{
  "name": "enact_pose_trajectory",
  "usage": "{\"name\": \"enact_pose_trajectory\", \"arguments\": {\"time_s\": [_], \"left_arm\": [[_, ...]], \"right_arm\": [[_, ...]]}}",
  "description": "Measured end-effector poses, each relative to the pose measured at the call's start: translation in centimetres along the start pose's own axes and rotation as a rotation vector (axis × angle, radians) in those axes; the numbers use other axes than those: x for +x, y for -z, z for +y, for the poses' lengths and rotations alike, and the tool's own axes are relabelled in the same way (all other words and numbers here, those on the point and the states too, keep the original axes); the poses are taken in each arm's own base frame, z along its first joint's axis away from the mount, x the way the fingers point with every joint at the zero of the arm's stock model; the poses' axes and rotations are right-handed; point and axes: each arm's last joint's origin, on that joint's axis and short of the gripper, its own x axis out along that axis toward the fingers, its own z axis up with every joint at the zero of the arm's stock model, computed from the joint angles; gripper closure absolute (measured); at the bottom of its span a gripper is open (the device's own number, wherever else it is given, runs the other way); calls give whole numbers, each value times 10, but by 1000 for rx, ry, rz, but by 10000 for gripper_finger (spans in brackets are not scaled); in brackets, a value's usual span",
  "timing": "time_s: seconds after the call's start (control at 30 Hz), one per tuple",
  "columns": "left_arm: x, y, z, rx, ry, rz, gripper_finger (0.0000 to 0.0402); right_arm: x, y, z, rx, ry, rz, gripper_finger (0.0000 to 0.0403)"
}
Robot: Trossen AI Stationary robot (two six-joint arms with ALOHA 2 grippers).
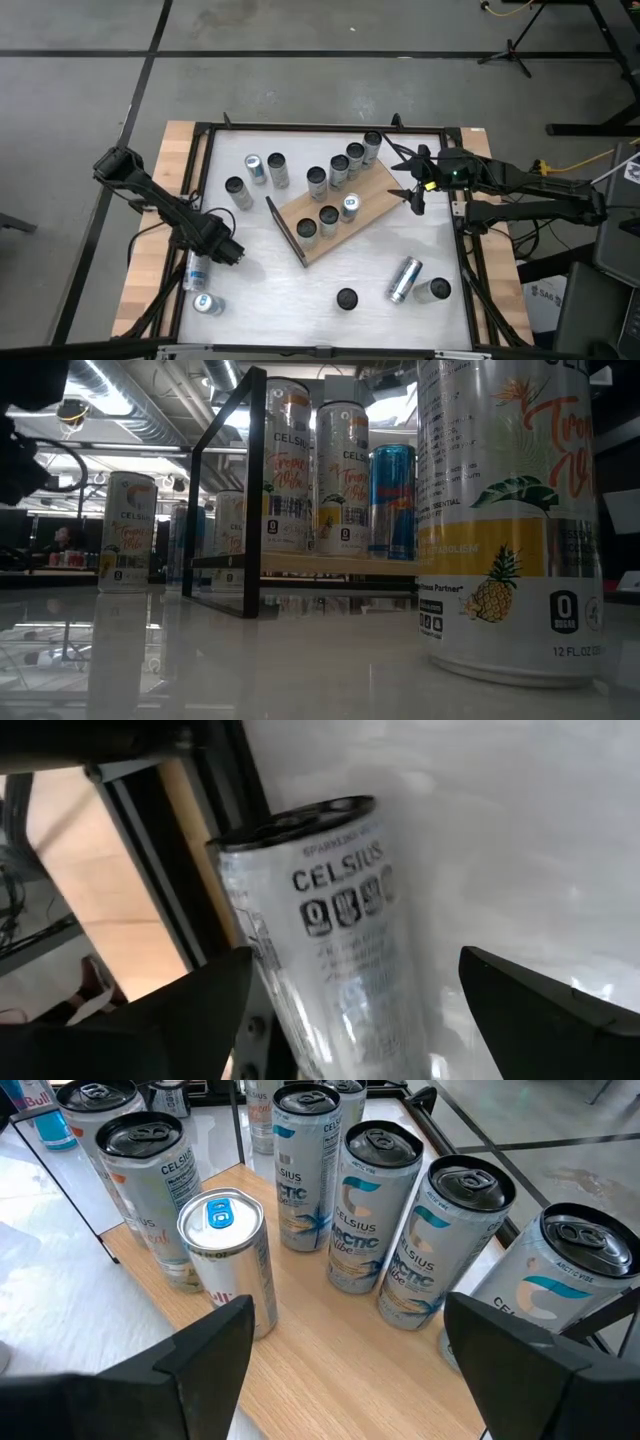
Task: Place canned beverage on shelf
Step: Put the white blue soda can on the shelf
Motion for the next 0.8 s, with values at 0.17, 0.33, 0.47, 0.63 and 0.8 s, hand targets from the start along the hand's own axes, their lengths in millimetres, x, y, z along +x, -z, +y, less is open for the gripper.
{"name": "enact_pose_trajectory", "arguments": {"time_s": [0.17, 0.33, 0.47, 0.63, 0.8], "left_arm": [[9, -3, 2, -50, -14, -4, 56], [16, -5, 3, -53, -16, -4, 57], [21, -7, 3, -51, -10, -1, 70], [22, -7, 1, -44, 17, -13, 119], [20, -6, -1, -39, 39, -24, 169]], "right_arm": [[0, 0, 0, 0, 0, 1, 86], [0, 0, 0, 0, 0, 0, 86], [0, 0, 0, 0, 0, 0, 86], [0, 0, 0, 0, 0, 0, 86], [0, 0, 0, 0, 0, 0, 86]]}}
